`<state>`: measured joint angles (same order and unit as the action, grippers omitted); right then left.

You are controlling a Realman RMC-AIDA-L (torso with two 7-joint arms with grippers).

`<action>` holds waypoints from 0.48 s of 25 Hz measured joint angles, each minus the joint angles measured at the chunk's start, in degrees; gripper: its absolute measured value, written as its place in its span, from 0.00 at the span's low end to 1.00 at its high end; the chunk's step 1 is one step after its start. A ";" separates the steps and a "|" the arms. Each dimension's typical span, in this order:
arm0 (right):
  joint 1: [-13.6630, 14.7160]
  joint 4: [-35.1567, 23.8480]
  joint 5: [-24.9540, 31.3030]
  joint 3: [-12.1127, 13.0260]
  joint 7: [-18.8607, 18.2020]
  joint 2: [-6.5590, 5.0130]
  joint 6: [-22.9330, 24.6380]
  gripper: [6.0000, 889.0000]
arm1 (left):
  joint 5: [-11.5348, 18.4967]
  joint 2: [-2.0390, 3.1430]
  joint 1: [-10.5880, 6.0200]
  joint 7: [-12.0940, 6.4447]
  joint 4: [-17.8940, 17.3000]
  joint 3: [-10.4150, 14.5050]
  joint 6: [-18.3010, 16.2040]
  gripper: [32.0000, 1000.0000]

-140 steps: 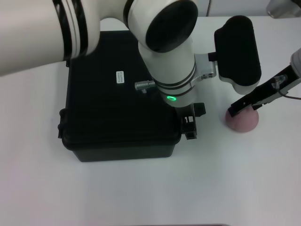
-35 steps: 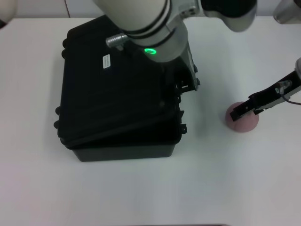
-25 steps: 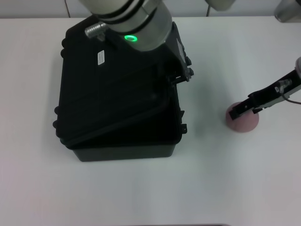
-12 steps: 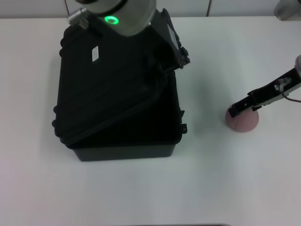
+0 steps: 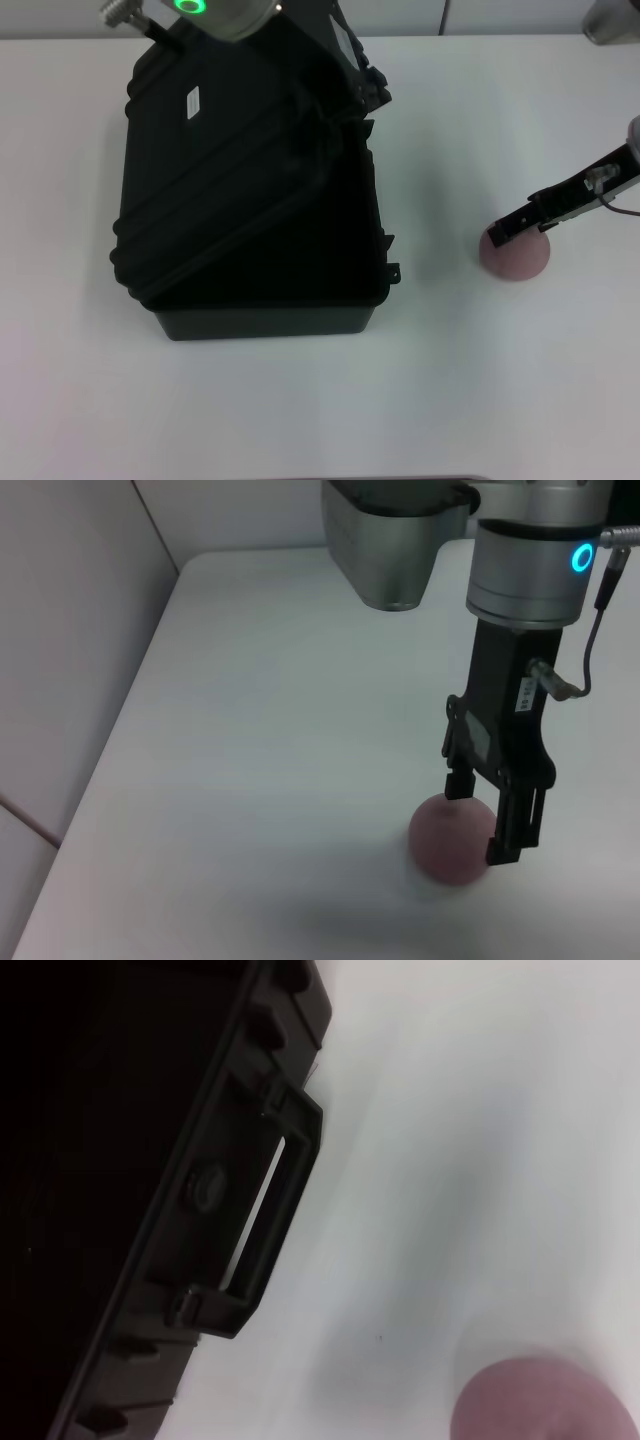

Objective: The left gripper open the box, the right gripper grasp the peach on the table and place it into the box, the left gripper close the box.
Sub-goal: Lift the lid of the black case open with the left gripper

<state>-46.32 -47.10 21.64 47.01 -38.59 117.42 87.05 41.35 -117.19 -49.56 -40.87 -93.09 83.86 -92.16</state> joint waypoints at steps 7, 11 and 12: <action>0.00 -0.01 -0.04 0.22 -0.12 0.00 -0.41 0.89 | 0.05 0.01 1.05 -0.71 -0.43 -0.76 -0.47 0.06; 0.02 -0.01 -0.57 0.25 -0.12 0.00 -0.75 0.89 | 0.08 0.04 1.45 -0.76 -1.14 -0.91 -0.57 0.06; 0.05 -0.01 -0.66 0.26 -0.12 0.00 -0.79 0.89 | 0.09 0.04 1.63 -0.77 -1.43 -0.91 -0.57 0.06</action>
<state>-46.27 -47.11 20.97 47.27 -38.70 117.42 86.26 41.44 -117.15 -47.92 -41.64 -94.53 82.95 -92.73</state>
